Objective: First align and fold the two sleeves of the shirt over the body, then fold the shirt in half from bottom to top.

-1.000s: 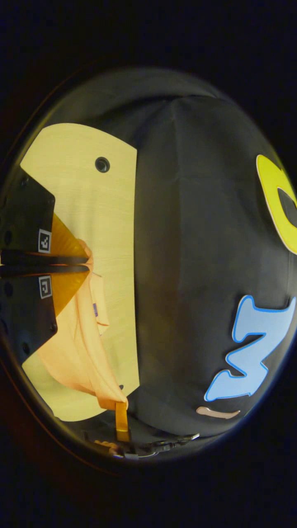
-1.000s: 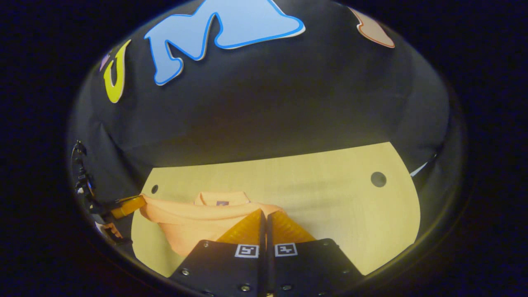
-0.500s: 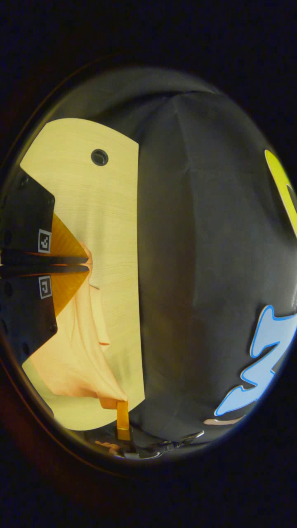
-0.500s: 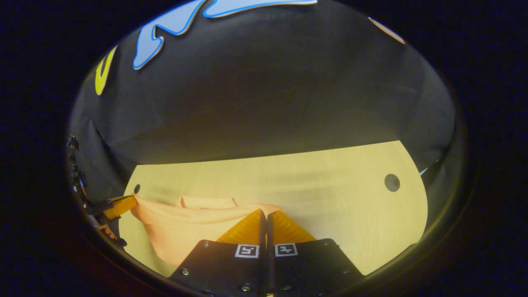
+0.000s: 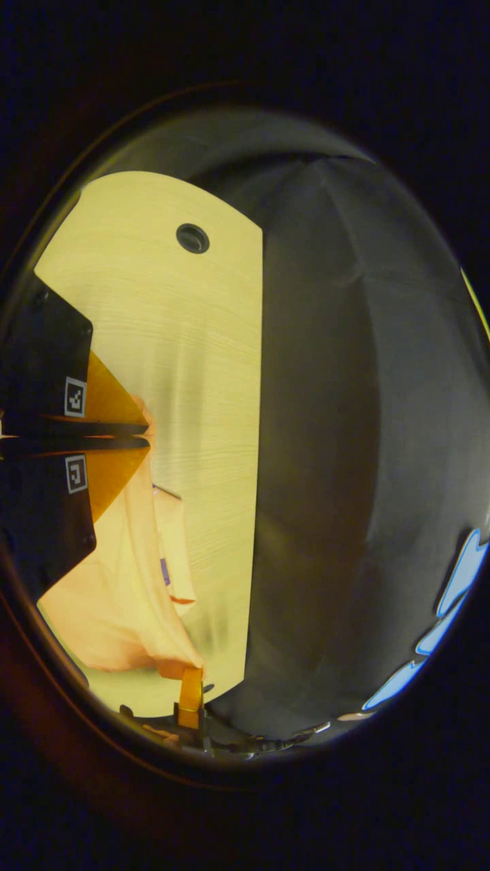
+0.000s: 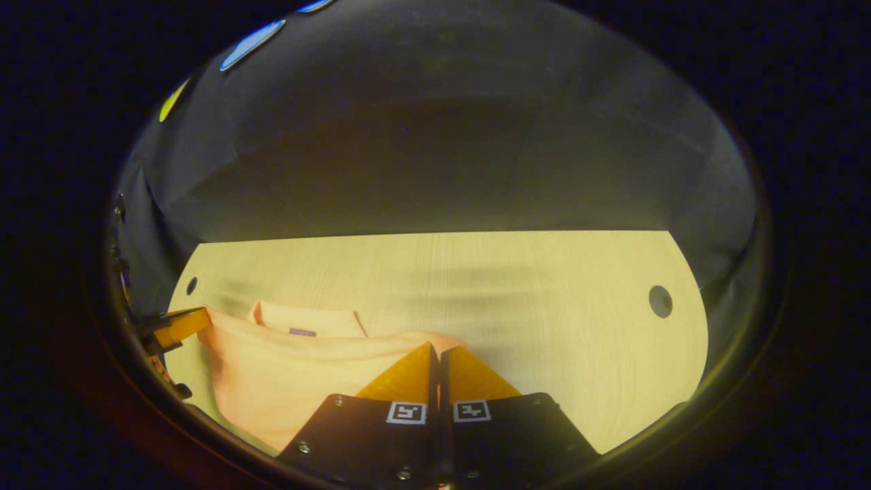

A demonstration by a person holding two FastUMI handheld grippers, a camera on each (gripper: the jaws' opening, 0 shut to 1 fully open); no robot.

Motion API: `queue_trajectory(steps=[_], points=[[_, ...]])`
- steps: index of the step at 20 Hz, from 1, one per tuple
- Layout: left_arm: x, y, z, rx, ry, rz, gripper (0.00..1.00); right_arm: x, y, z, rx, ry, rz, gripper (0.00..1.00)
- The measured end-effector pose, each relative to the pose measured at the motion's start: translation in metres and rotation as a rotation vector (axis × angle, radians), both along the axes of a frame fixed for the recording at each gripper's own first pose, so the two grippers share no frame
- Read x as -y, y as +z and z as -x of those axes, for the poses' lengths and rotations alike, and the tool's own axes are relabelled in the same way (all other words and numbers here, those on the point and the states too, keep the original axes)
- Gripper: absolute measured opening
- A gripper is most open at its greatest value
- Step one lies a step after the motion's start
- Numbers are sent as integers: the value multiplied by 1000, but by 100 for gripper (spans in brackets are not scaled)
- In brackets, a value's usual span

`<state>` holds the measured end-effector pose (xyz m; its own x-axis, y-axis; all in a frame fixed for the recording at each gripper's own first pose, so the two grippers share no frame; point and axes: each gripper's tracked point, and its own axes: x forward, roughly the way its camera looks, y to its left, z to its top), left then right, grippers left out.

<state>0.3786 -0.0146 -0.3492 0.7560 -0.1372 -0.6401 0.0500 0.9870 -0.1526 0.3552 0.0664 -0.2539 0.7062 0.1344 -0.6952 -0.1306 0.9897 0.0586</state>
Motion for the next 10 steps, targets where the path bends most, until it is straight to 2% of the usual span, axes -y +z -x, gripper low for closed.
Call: queue_trajectory(steps=[8,10], points=[[-2,-26,8,-22,10,-3,8,-2,-33,5,-29,27,7,1],[-2,-27,11,-16,6,-16,16,-3,-39,6,-26,31,-1,3]])
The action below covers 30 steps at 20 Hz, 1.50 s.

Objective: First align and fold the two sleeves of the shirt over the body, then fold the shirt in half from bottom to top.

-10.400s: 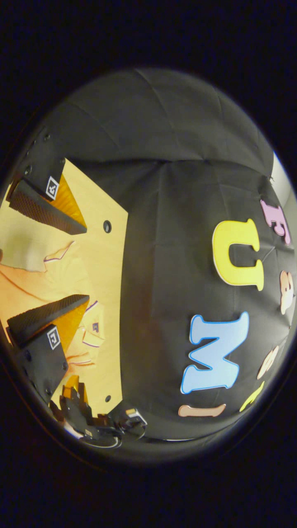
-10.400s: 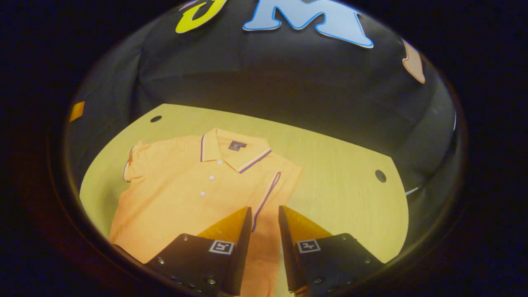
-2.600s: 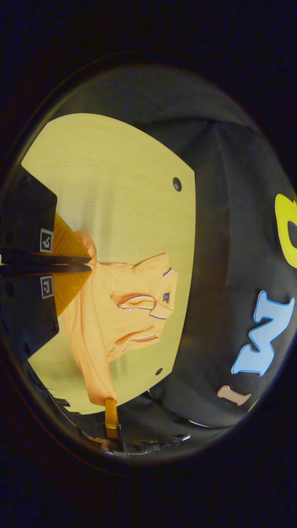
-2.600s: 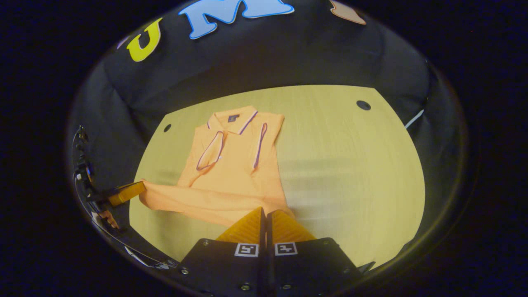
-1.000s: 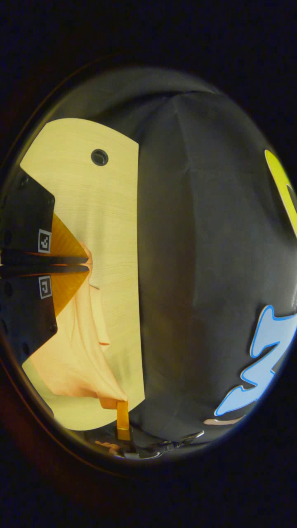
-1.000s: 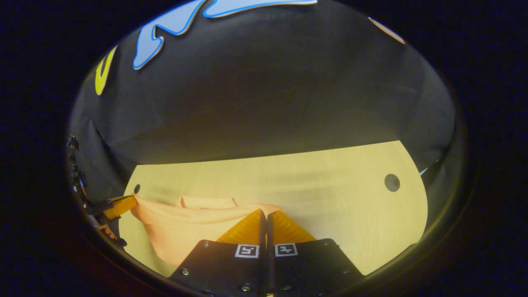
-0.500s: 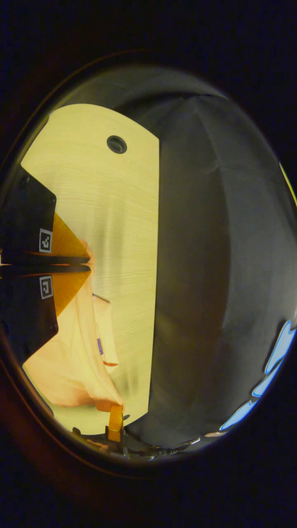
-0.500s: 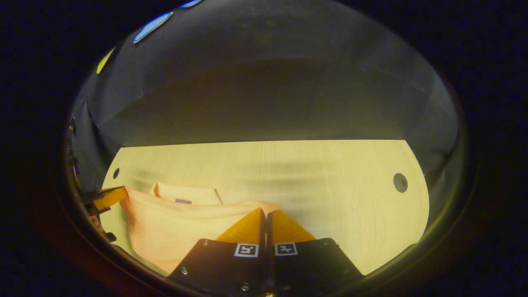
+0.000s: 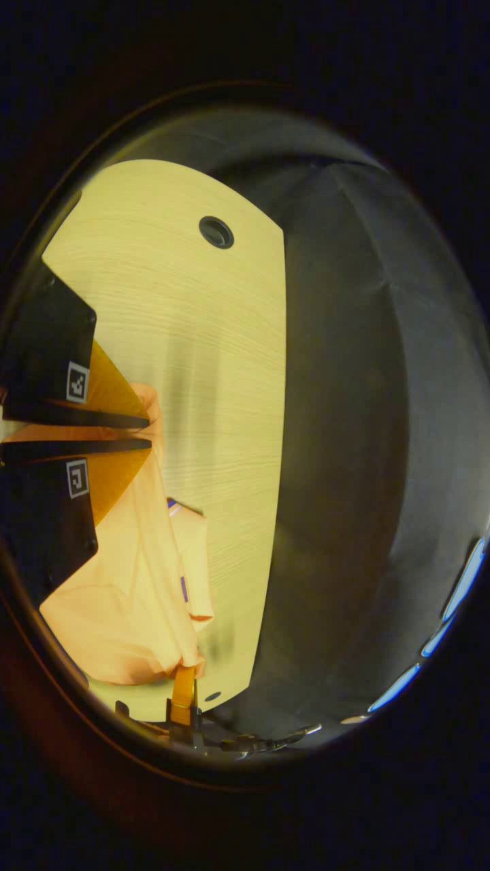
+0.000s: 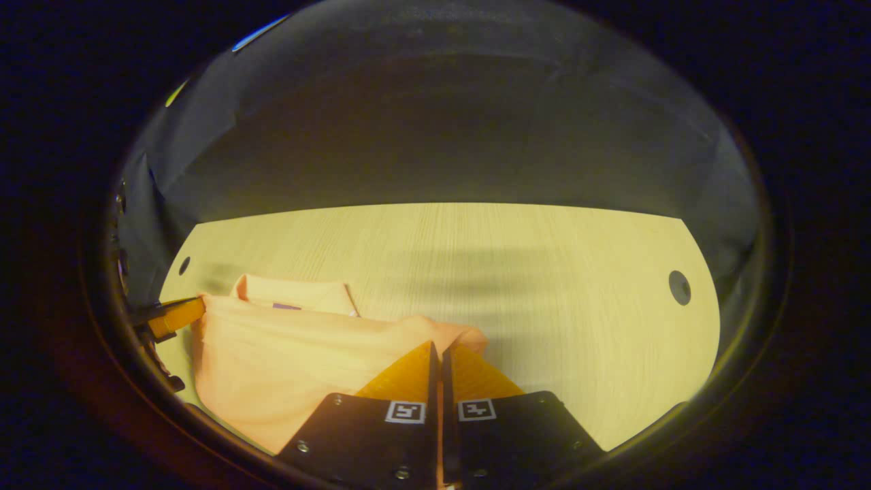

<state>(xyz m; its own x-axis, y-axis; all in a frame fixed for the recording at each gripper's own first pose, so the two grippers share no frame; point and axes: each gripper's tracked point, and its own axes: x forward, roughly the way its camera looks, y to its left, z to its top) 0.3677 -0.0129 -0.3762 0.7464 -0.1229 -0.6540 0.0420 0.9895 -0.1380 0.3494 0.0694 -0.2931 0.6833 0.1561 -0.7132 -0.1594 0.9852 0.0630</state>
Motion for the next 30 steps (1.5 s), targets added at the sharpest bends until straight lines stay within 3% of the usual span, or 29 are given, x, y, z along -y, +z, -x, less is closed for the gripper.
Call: queue_trajectory(steps=[1,2,3,4,5,6,10,12,18,20,24,25,26,30], points=[[0,0,1,6,-1,1,18,-4,4,3,0,-2,-7,15],[1,3,3,8,-6,3,41,-3,5,3,1,-6,-4,23],[3,5,5,7,-12,4,63,-4,8,4,6,-5,-12,23],[2,5,6,11,-16,-5,85,-7,9,5,5,-4,-21,37],[3,6,7,16,-22,-14,80,-7,11,7,10,-5,-22,45],[5,7,8,23,-28,-15,86,-6,13,8,16,-6,-18,45],[8,16,10,42,-36,-8,85,-9,23,14,30,-9,-33,48],[11,26,15,48,-34,3,80,-11,32,22,41,-8,-28,48],[15,64,26,104,-50,12,80,-15,63,37,86,-11,-47,48],[16,78,30,125,-53,13,85,-14,78,48,103,-9,-48,48],[13,126,58,186,-55,43,87,-14,120,71,167,-7,-70,46],[13,139,65,202,-59,40,80,-17,134,80,188,-4,-78,46],[16,152,72,220,-65,37,87,-19,148,87,207,1,-83,46],[34,211,105,313,-96,27,80,-22,202,120,287,1,-126,48]])
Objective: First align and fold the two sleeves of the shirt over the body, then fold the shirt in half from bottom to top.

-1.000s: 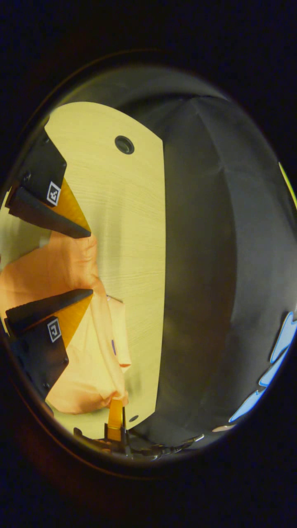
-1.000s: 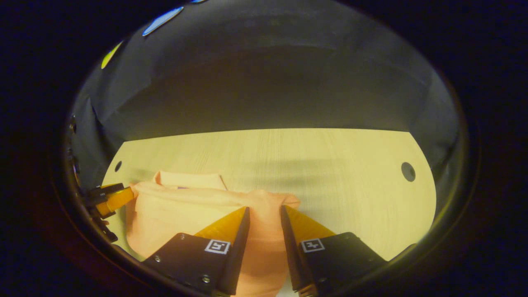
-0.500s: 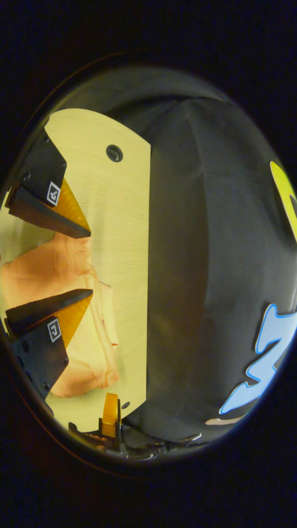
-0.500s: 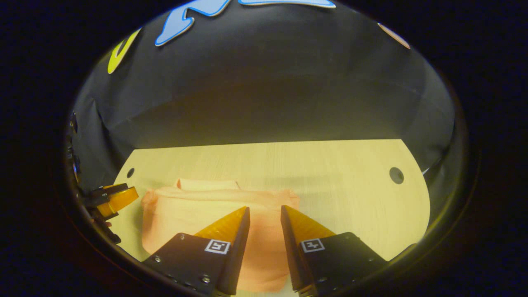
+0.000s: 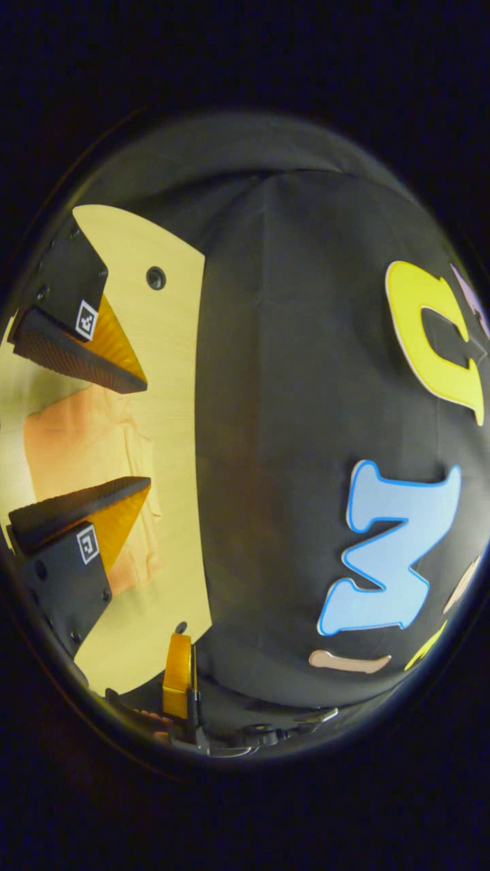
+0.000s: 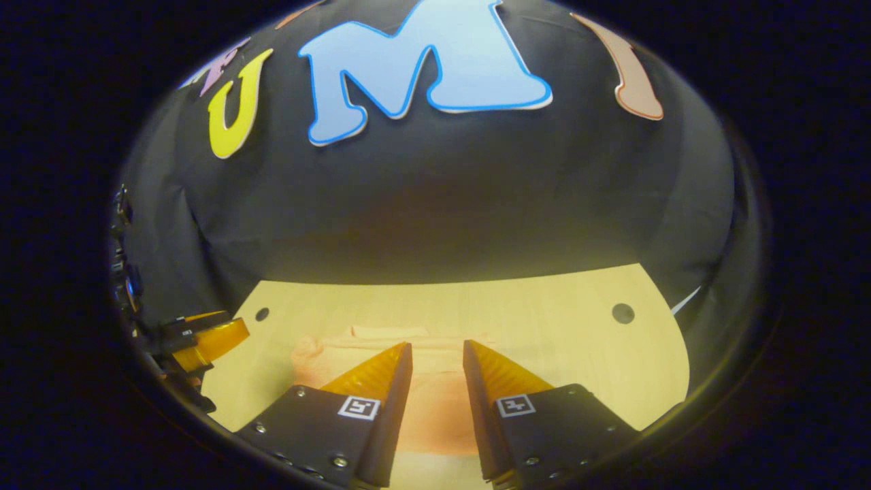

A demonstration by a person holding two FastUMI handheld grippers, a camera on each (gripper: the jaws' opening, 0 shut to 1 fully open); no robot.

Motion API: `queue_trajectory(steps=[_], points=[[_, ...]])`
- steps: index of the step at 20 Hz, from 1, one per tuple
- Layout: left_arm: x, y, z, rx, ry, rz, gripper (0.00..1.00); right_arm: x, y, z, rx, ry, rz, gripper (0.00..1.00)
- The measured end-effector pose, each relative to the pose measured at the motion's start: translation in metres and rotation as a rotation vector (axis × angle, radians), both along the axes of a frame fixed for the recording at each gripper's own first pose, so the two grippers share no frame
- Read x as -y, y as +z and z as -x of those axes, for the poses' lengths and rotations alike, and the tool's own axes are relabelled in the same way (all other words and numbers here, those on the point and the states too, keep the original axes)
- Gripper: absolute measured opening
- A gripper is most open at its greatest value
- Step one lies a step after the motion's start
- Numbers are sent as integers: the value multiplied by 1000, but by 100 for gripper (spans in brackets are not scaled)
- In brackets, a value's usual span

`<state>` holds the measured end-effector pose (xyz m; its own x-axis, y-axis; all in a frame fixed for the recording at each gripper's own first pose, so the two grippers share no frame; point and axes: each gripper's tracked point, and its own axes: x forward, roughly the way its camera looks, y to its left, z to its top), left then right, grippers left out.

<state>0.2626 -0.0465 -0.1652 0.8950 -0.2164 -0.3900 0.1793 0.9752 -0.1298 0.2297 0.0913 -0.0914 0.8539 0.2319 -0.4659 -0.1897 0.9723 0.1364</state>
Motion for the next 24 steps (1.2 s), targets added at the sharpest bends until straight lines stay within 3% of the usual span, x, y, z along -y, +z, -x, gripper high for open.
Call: queue_trajectory(steps=[4,6,10,12,14,16,18,24], points=[[15,51,43,75,-32,10,83,5,47,33,88,-7,-26,47],[19,71,66,106,-42,13,80,4,67,54,125,-2,-31,48],[29,112,109,172,-53,31,86,3,104,92,220,5,-14,46],[28,127,132,199,-56,51,83,1,122,107,270,9,3,47],[30,138,152,213,-54,64,80,3,133,130,318,10,11,48],[38,150,181,242,-41,74,87,8,140,155,365,7,16,47],[39,162,201,266,-22,84,79,7,145,177,399,7,26,47],[25,177,250,315,28,89,79,6,138,227,422,-16,-34,47]])
